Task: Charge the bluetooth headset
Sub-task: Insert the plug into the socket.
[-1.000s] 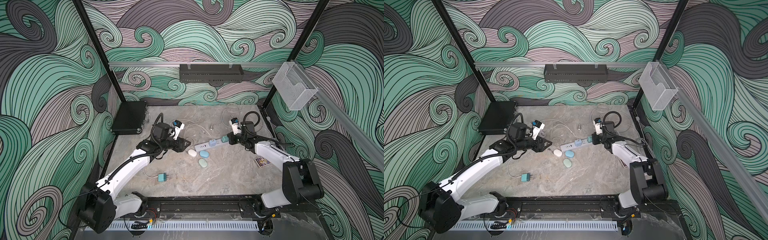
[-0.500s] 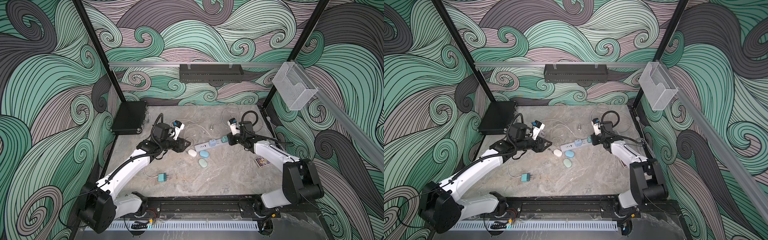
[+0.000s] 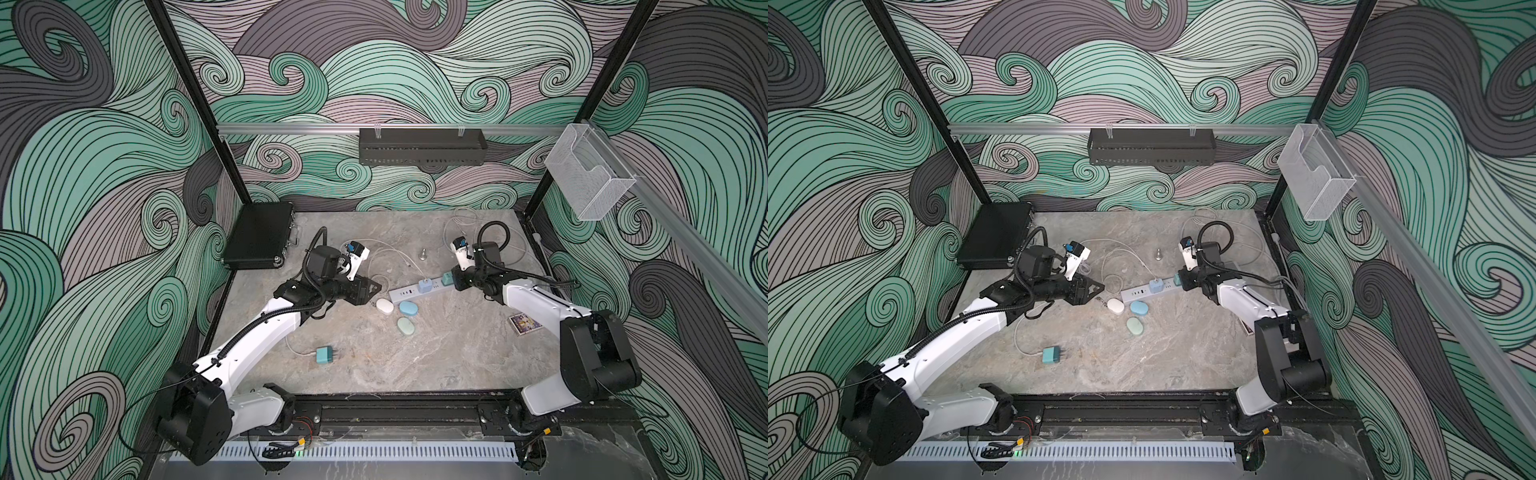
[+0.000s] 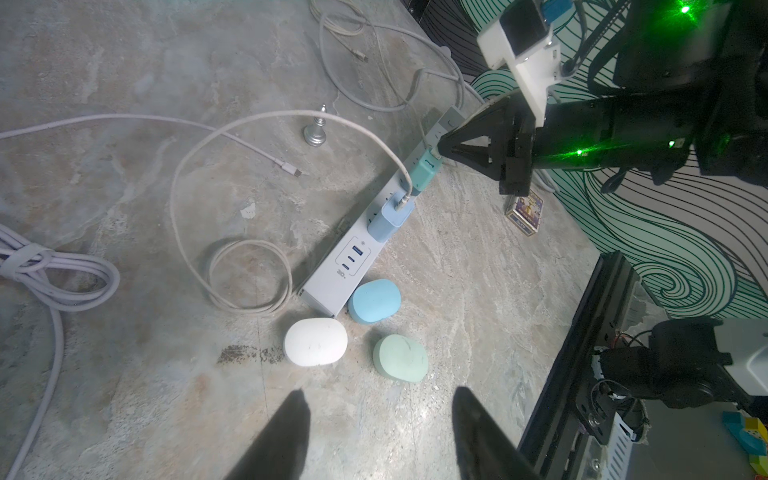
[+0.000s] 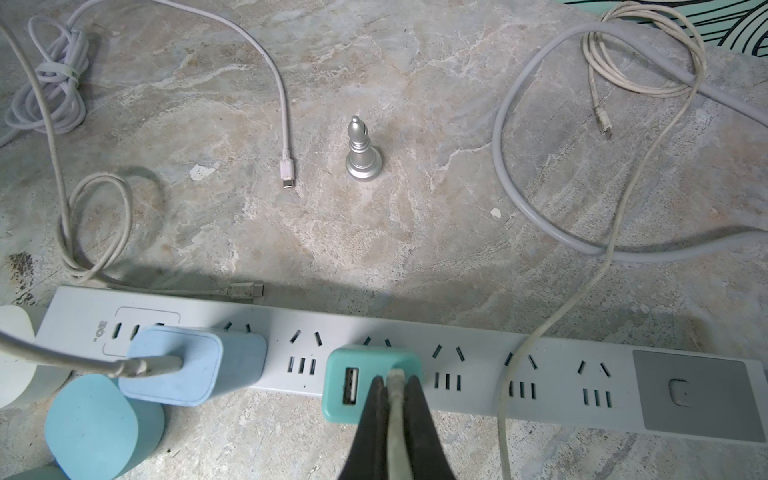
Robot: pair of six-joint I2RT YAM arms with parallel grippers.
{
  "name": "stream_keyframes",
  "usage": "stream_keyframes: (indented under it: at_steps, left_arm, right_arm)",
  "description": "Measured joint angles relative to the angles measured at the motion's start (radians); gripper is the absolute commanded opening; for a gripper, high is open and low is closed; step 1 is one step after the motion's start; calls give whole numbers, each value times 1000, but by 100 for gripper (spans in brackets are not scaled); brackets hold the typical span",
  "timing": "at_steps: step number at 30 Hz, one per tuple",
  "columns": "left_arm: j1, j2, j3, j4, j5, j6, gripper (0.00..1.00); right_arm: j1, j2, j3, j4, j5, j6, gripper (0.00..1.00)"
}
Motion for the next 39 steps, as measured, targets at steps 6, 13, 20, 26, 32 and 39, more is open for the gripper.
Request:
stream_keyframes:
  at_steps: [6, 13, 20, 26, 32, 39]
  left_arm:
    - [0, 2, 0, 0, 0, 10, 55]
    - [0, 14, 0, 0, 2, 21, 55]
    - [0, 17, 0, -2, 3, 26, 55]
    - [0, 17, 0, -2, 3, 27, 55]
    - [0, 17, 1, -3, 3, 33, 55]
    - [0, 17, 6, -8, 4, 42, 55]
  right_arm:
    - [14, -26, -42, 37, 30, -5, 0]
    - [40, -37, -63, 53, 80, -22, 0]
    - [83, -18, -53, 71, 156, -30, 0]
    - [84, -27, -78, 102, 163, -24, 0]
    - [78, -49, -103, 111, 156, -23, 0]
    - [78, -71, -130, 119, 157, -23, 0]
